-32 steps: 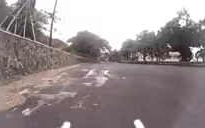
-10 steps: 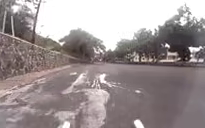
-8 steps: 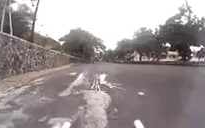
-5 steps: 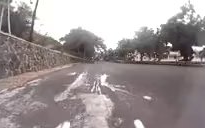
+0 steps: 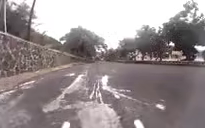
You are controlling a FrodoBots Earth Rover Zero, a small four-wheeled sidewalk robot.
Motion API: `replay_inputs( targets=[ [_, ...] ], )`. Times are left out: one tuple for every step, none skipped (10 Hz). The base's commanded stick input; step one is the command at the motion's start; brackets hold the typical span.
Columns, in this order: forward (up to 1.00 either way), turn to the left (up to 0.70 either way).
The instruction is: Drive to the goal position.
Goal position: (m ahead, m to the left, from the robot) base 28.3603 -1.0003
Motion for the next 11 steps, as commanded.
replay_inputs(
  targets=[
    [0.70, 0.00],
    [0.70, 0.00],
    [0.70, 0.00],
    [0.70, 0.00],
    [0.70, 0.00],
    [0.70, 0.00],
    [0.70, 0.00],
    [0.70, 0.00],
    [0.70, 0.00],
    [0.70, 0.00],
    [0.70, 0.00]
  ],
)
